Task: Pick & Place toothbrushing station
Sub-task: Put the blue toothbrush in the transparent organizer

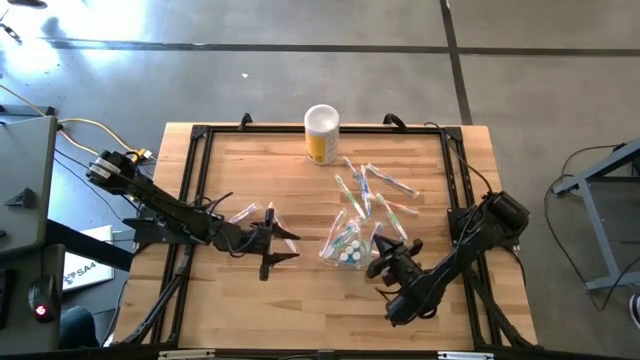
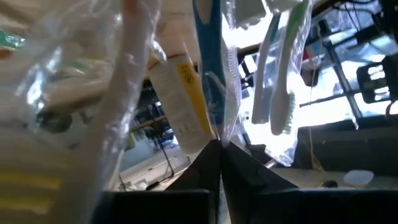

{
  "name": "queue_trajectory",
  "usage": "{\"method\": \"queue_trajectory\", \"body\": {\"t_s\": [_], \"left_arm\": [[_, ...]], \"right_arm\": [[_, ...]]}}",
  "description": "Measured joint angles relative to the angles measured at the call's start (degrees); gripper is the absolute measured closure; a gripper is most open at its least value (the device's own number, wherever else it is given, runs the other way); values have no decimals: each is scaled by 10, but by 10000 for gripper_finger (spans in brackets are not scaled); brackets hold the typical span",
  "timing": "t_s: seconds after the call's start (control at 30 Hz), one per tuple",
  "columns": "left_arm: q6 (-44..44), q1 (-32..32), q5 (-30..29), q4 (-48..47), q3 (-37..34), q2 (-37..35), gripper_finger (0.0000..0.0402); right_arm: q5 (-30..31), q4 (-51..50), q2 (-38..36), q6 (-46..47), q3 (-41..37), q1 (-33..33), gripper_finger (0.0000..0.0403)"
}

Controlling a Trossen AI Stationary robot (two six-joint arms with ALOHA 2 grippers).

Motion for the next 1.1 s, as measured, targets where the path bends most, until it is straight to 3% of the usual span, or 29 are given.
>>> {"method": "queue_trajectory", "body": {"t_s": [0.2, 0.4, 0.63, 0.83, 1.1], "left_arm": [[-21, 0, 2, -32, 0, 0, 199], [-24, 0, 21, -39, 0, 0, 199], [-24, 0, 58, -39, 0, 0, 199], [-23, 0, 60, -39, 0, 0, 199], [-22, 0, 60, -39, 0, 0, 199]], "right_arm": [[20, 43, 0, -93, 0, 1, 400], [-6, 79, 0, -135, 0, -6, 400], [-33, 97, 0, -68, 1, -17, 400], [-21, 91, 0, -149, 1, -20, 400], [-15, 91, 0, -147, 1, -19, 400]]}}
